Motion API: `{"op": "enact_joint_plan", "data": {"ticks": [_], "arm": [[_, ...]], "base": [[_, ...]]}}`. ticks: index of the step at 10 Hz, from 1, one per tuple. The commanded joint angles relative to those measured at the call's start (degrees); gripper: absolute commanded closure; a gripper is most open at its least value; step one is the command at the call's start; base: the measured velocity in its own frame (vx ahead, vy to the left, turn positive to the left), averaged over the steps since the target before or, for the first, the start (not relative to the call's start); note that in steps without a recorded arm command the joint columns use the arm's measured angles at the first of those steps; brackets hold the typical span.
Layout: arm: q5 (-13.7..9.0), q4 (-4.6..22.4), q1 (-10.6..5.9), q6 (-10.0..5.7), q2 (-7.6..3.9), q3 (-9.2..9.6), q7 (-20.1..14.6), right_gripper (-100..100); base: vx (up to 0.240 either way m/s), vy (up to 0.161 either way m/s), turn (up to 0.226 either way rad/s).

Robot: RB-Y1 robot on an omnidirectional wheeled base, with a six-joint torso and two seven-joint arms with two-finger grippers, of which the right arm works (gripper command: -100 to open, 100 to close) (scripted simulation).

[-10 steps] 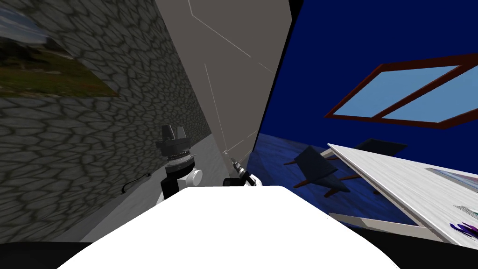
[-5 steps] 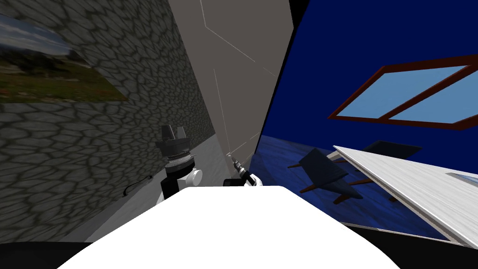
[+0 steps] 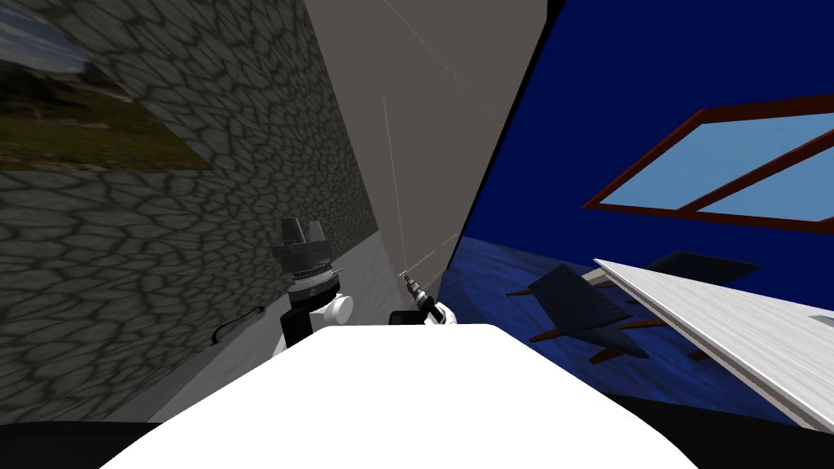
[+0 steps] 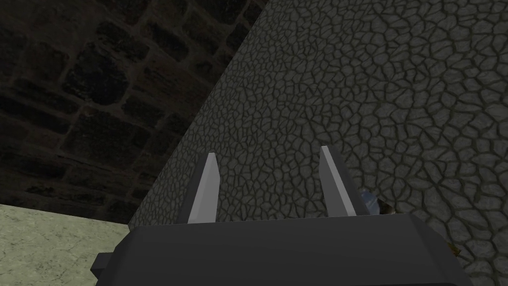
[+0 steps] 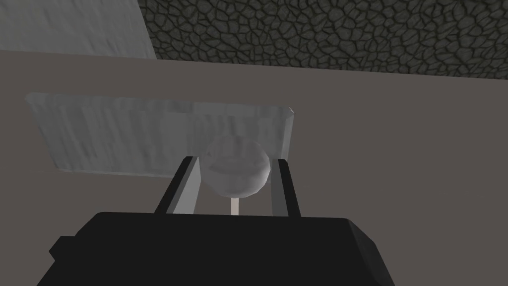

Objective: Push the door open

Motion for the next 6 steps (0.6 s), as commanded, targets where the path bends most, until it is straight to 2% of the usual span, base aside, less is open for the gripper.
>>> {"op": "enact_joint_plan", "data": {"ticks": [1,4,5,6], "arm": [[0.0,0.1,0.18,0.08,-0.1,0.06,0.0,100],[0.0,0.1,0.18,0.08,-0.1,0.06,0.0,100],[-0.3,0.4,0.17,0.09,-0.72,-0.97,0.2,100],[-0.3,0.5,0.15,0.06,-0.84,-1.26,0.3,100]], "base": [[-0.022,-0.023,0.004],[-0.008,-0.007,-0.004],[0.038,0.093,-0.013],[0.073,0.145,-0.054]]}}
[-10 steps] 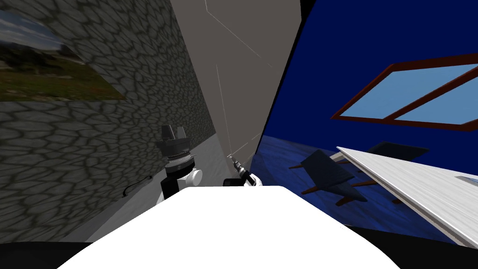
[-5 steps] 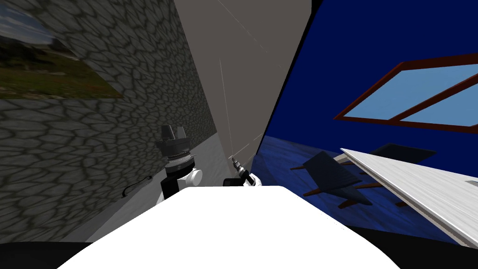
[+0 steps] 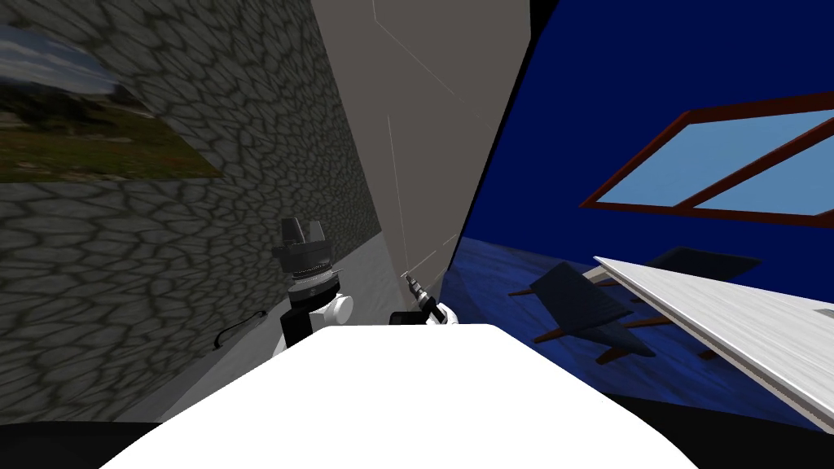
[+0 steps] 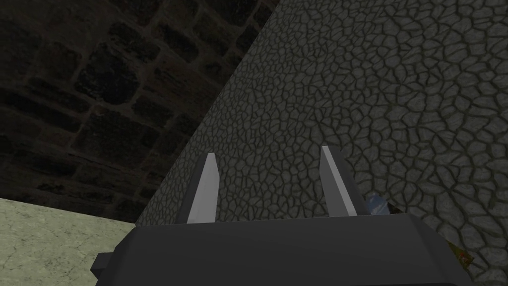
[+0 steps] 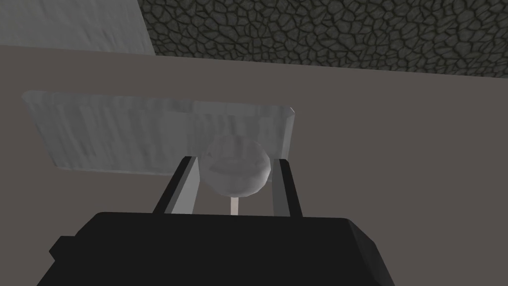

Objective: Push the door open

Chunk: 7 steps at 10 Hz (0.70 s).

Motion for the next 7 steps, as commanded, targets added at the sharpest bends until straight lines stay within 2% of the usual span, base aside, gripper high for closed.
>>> {"op": "enact_joint_plan", "data": {"ticks": [1,3,5,7], "arm": [[-0.3,-0.7,-0.04,0.29,-0.64,-1.06,0.2,100],[-0.6,-0.5,-0.11,0.19,-1.02,-2.16,0.5,100],[-1.1,-0.2,-0.23,0.03,-1.46,-3.88,0.9,100],[-1.5,0.1,-0.33,-0.11,-1.71,-5.33,1.2,100]], "base": [[0.099,0.16,-0.038],[0.098,0.146,-0.024],[0.12,0.21,-0.048],[0.117,0.163,-0.027]]}}
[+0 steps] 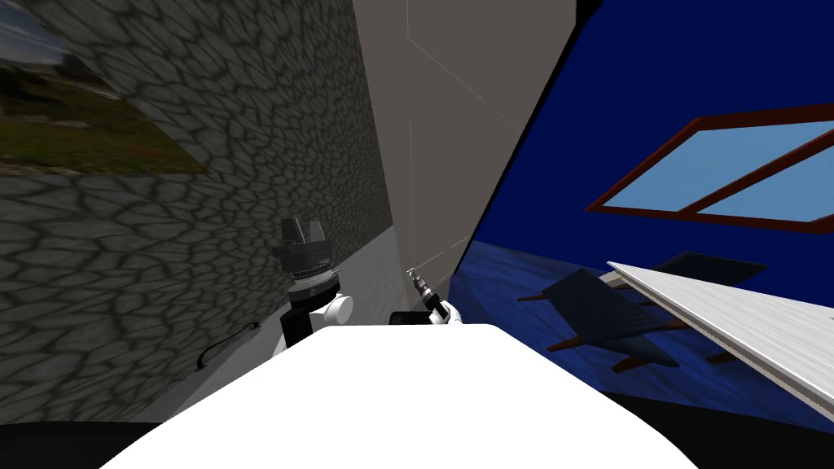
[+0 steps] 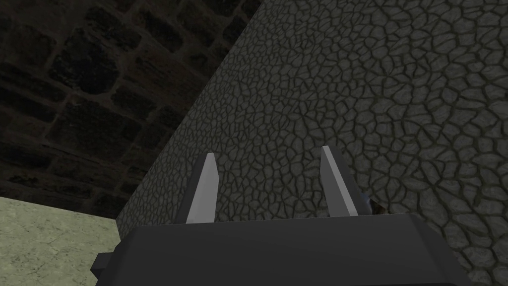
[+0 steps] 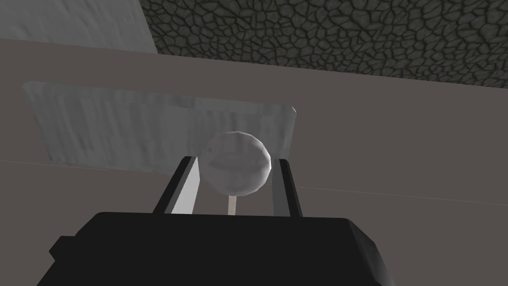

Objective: Push the door open

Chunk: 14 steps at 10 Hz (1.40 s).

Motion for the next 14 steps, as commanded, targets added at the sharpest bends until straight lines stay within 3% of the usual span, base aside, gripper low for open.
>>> {"op": "enact_joint_plan", "data": {"ticks": [1,4,5,10,11,14], "arm": [[-0.5,-0.6,0.43,0.11,-0.94,-1.58,0.4,100],[-1.2,-0.1,0.25,-0.14,-1.09,-4.21,0.9,100],[-1.1,0.0,0.32,-0.58,-0.77,-3.17,0.7,-100],[-1.4,-1.2,0.83,-0.54,0.03,-2.49,0.0,-100],[-1.3,-1.3,0.9,-0.39,-0.25,-2.58,0.1,-100],[-1.4,-0.9,0.85,-0.86,-0.59,-3.03,0.4,-100]], "base": [[0.125,0.15,-0.035],[0.132,0.139,-0.07],[-0.092,0.028,-0.074],[-0.233,-0.093,-0.029],[-0.113,-0.049,-0.002],[0.113,0.101,0.025]]}}
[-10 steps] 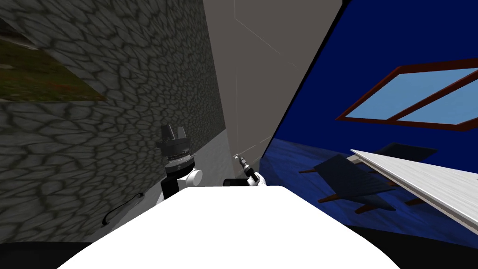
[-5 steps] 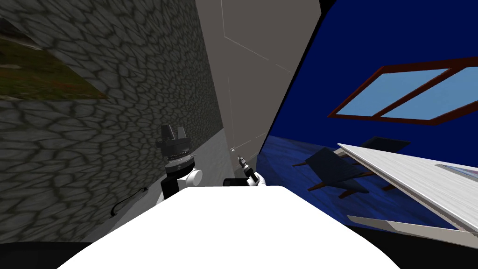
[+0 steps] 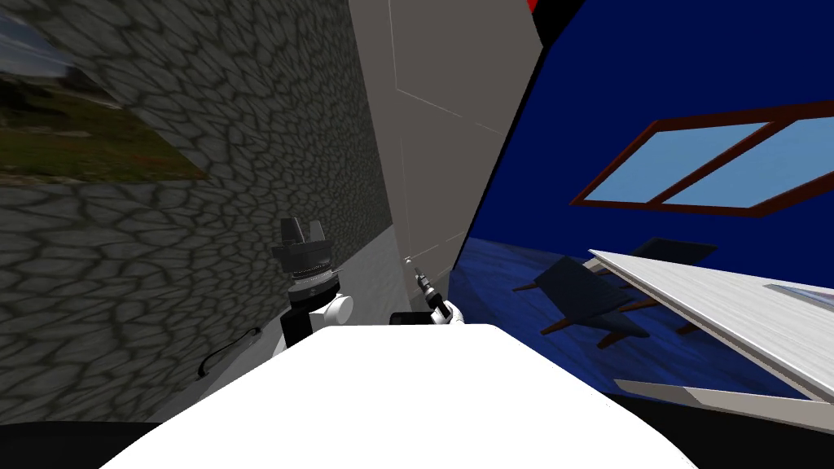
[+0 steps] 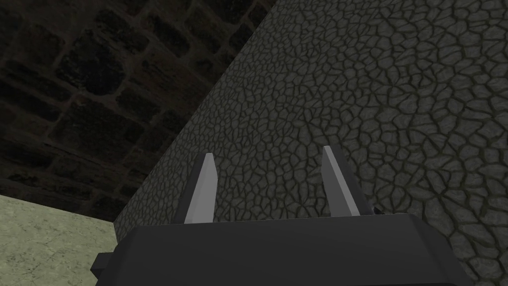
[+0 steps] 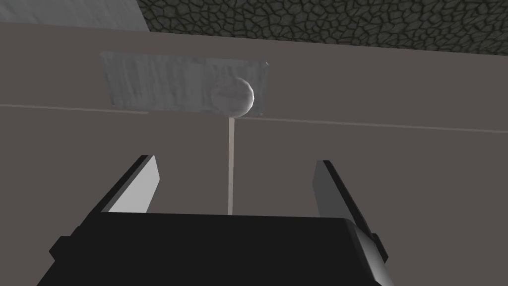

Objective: Push the door open

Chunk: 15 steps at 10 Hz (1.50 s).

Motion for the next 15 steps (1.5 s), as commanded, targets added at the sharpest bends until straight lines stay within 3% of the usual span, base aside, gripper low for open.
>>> {"op": "enact_joint_plan", "data": {"ticks": [1,4,5,6,11,15], "arm": [[0.0,0.1,-0.01,-0.19,0.06,-0.24,0.2,-100],[-0.1,0.5,-0.13,-0.72,0.99,-0.76,0.6,-100],[0.0,0.0,0.06,-0.4,0.7,-0.63,0.5,-100],[0.0,0.0,0.06,-0.4,0.7,-0.63,0.5,100],[0.0,0.0,0.06,-0.4,0.7,-0.63,0.5,100],[-1.0,0.9,-0.23,-0.2,0.6,-4.01,1.5,100]], "base": [[0.218,0.154,0.02],[0.222,0.131,0.031],[0.089,0.045,-0.012],[-0.02,-0.006,0.007],[-0.016,-0.009,0.001],[0.114,0.157,-0.055]]}}
